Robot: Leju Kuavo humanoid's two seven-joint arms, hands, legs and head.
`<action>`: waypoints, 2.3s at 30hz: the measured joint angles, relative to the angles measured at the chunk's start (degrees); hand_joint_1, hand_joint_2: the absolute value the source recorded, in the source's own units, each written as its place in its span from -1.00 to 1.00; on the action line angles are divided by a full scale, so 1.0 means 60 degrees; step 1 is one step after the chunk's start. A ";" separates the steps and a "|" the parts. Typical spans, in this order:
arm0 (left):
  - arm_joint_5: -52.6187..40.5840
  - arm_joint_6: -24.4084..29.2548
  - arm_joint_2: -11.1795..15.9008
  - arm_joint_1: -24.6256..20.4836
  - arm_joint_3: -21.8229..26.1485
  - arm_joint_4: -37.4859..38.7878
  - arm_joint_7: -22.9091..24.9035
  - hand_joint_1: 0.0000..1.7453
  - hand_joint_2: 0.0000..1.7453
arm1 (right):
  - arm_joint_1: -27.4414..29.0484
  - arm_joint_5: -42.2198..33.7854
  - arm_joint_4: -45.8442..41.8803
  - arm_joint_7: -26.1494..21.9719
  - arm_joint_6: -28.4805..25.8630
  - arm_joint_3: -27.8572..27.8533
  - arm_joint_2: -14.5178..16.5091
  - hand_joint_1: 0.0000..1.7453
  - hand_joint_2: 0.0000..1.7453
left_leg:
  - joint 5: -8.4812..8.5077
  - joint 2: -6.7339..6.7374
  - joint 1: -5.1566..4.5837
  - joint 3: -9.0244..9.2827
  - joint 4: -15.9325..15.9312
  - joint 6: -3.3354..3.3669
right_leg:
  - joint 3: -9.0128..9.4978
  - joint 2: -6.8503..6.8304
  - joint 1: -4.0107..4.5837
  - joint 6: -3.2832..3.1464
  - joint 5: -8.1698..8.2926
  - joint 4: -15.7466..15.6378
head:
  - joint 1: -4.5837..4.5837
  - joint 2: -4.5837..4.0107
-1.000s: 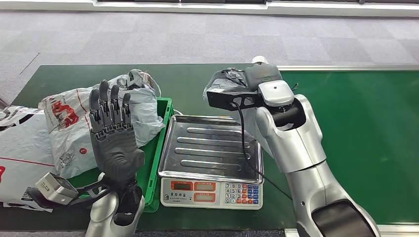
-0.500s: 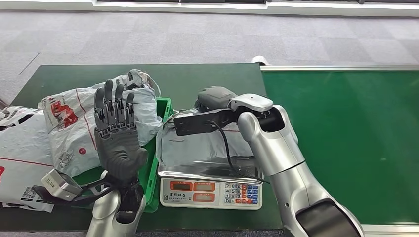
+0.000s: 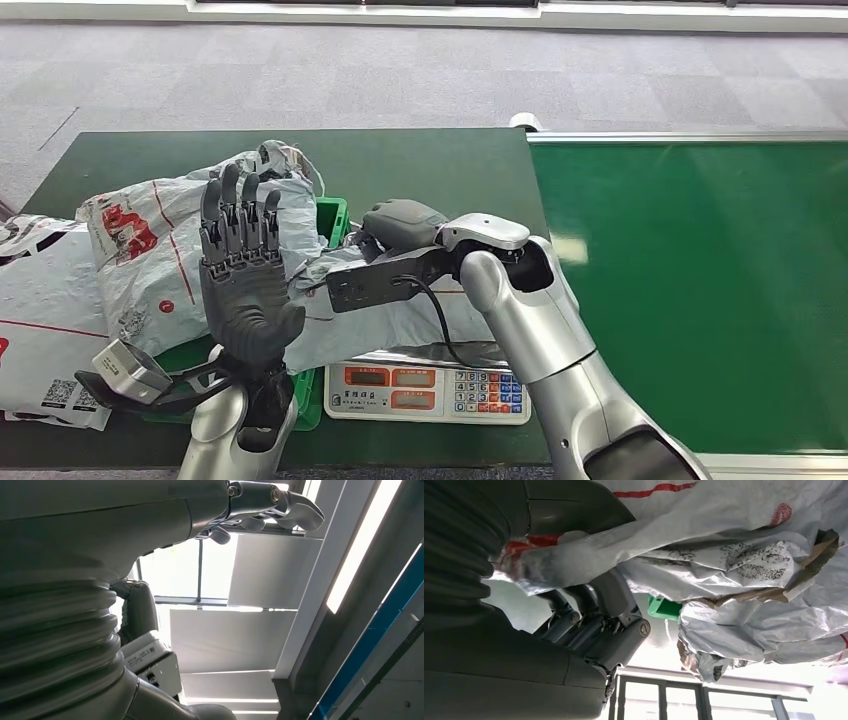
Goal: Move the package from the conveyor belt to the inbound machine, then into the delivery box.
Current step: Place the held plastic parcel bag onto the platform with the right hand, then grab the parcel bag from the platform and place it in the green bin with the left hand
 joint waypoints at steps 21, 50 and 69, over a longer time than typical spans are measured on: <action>-0.0213 0.0375 0.0002 0.0192 0.0011 -0.0062 -0.0014 -1.00 1.00 | 0.1999 -0.0339 -0.4753 -0.1298 0.0001 -0.1812 0.0002 -1.00 -1.00 | -0.0016 0.0010 -0.0002 -0.0002 0.0003 0.0005 | -0.0011 0.0004 -0.0006 0.0001 -0.0004 -0.0004 | 0.0001 0.0000; -1.3619 0.1869 0.1067 -0.3982 -0.2340 0.5623 0.2886 -1.00 1.00 | 0.3734 -0.0872 -0.9846 -0.2122 0.0000 -0.3980 0.0413 -1.00 -1.00 | -0.0014 0.0129 -0.0012 0.0014 0.0005 0.0005 | -0.0040 0.0119 -0.0013 0.0008 0.0035 -0.0004 | 0.0001 0.0000; -1.2378 -0.2702 0.1380 -0.7130 -0.3972 1.0782 0.0040 1.00 1.00 | 0.3749 -0.1118 -0.9157 -0.2317 0.0000 -0.4410 0.0390 -1.00 -1.00 | -0.0032 0.0146 -0.0002 0.0123 -0.0023 -0.0009 | 0.0063 0.0137 -0.0008 -0.0012 0.0021 -0.0003 | 0.0001 -0.0001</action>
